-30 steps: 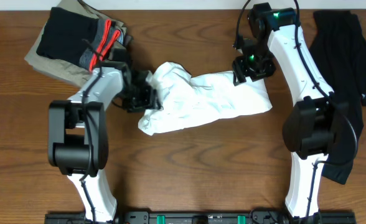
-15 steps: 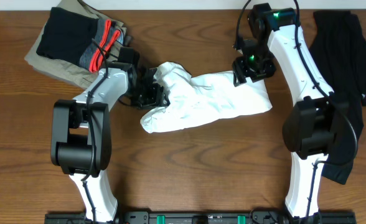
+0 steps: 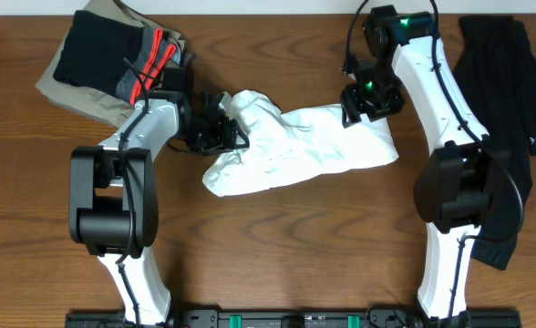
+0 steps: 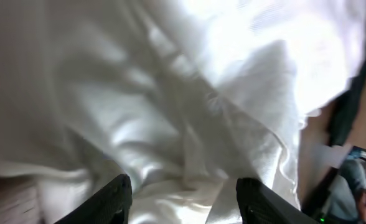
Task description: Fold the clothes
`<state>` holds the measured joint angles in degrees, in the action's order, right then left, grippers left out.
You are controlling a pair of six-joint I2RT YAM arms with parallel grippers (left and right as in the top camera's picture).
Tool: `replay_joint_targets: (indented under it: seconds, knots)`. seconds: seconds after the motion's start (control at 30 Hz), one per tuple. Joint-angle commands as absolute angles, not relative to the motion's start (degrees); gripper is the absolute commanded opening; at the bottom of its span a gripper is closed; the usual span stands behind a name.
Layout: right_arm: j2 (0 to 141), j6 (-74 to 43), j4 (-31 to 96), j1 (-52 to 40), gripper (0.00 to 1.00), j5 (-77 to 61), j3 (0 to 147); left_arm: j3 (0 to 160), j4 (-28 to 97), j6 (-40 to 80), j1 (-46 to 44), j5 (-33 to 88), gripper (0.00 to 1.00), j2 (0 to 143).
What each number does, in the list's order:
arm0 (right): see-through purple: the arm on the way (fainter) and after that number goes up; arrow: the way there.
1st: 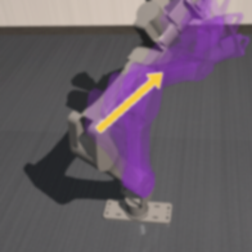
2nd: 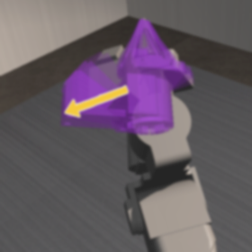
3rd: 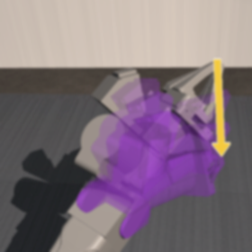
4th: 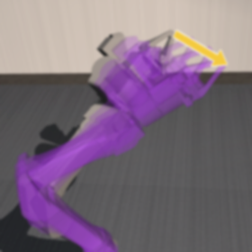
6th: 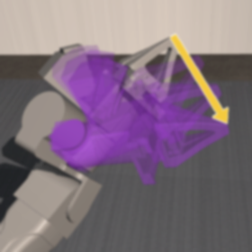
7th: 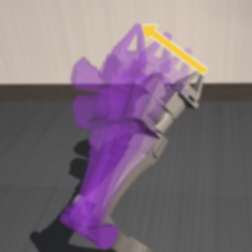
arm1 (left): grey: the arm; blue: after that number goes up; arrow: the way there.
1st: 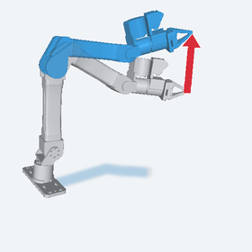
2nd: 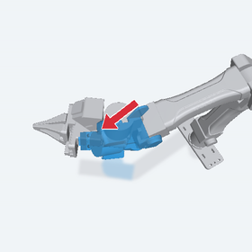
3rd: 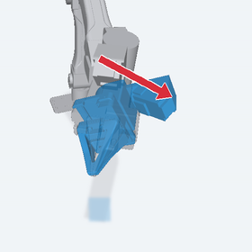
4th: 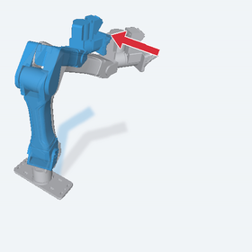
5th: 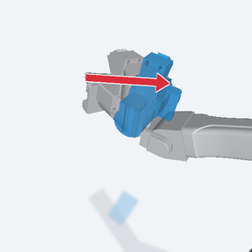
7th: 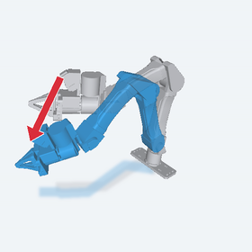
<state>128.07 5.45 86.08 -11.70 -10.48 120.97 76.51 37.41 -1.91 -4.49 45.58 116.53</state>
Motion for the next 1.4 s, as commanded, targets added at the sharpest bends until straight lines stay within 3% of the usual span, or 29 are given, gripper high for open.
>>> replay_joint_targets:
  seconds: [0.0,0.33,0.4,0.67,0.9,1.03,1.27,1.37]
  knots:
    - [126.5,6.1,86.2,-11.3,0.61,-10.3,121.8,76.2,36.9,-3.4,-4.0,50.4,0.56,117.3]
    - [126.5,6.1,86.5,-11.3,0.61,-10.3,121.8,76.2,37.0,-5.3,-2.8,50.3,0.56,117.3]
    - [126.5,6.1,86.6,-11.3,0.62,-10.3,121.8,76.2,37.1,-5.3,-1.5,49.5,0.52,117.3]
    - [126.5,6.1,86.3,-11.3,0.62,-10.3,121.8,76.2,40.4,-5.2,2.5,35.9,0.50,117.3]
    - [126.5,6.1,85.5,-11.3,0.62,-10.3,121.8,76.2,40.8,-8.6,-2.2,28.8,0.51,117.5]
    - [126.5,6.1,85.6,-11.3,0.62,-10.3,121.8,76.2,39.9,-8.6,-5.6,26.3,0.61,118.0]
    - [126.5,6.1,85.7,-11.3,0.62,-10.3,121.8,76.2,38.0,-6.4,-8.7,21.3,0.63,119.8]
    - [126.5,6.1,85.7,-11.3,0.62,-10.3,121.8,76.2,38.1,-0.3,-8.8,12.4,0.52,120.4]
